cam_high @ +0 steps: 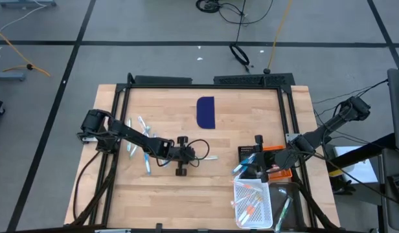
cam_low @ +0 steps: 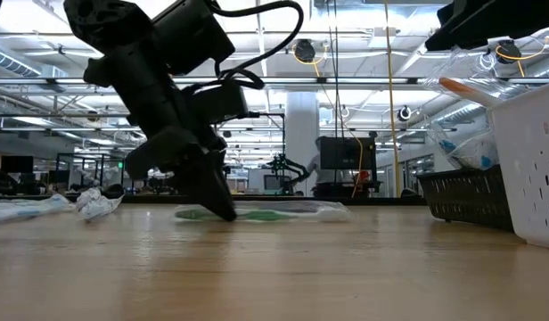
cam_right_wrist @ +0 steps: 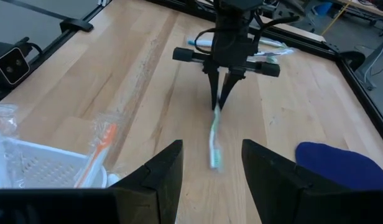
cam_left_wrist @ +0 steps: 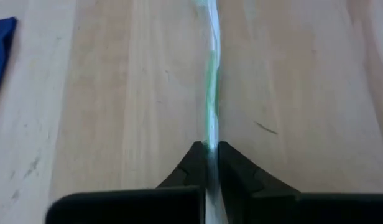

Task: Pick & Place Toothbrushes
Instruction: Put the green toothbrush into the black bin

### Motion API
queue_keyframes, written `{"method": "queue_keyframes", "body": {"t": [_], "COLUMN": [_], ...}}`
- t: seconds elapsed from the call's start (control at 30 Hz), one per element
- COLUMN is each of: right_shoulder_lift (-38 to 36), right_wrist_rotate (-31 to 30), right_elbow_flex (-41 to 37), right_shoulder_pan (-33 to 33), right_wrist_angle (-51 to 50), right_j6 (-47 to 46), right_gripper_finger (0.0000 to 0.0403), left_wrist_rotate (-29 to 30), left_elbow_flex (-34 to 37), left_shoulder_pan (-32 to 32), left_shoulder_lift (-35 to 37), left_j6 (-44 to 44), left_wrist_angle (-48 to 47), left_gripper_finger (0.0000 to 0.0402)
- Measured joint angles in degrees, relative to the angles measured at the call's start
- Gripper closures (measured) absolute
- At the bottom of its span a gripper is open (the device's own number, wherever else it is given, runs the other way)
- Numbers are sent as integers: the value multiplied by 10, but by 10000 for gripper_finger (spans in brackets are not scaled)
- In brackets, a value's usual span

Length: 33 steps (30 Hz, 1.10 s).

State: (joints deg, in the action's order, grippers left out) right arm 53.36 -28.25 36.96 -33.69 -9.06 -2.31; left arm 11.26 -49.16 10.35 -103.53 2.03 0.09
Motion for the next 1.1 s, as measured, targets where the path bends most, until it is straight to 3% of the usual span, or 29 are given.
{"method": "queue_keyframes", "body": {"t": [0.37,0.7,1.1], "right_shoulder_lift": [0,0,0], "right_wrist_rotate": [0,-2,-7], "right_elbow_flex": [0,0,0], "right_shoulder_pan": [0,0,23], "right_wrist_angle": [-5,-13,31], "right_j6": [-6,-29,-13], "right_gripper_finger": [248,248,248], "left_wrist_rotate": [25,57,62], "left_elbow_flex": [2,2,1], "left_shoulder_pan": [-1,-1,-1], "left_shoulder_lift": [4,66,106], "left_j6": [50,57,-11], "left_wrist_angle": [15,69,314], "left_gripper_finger": [392,396,388]}}
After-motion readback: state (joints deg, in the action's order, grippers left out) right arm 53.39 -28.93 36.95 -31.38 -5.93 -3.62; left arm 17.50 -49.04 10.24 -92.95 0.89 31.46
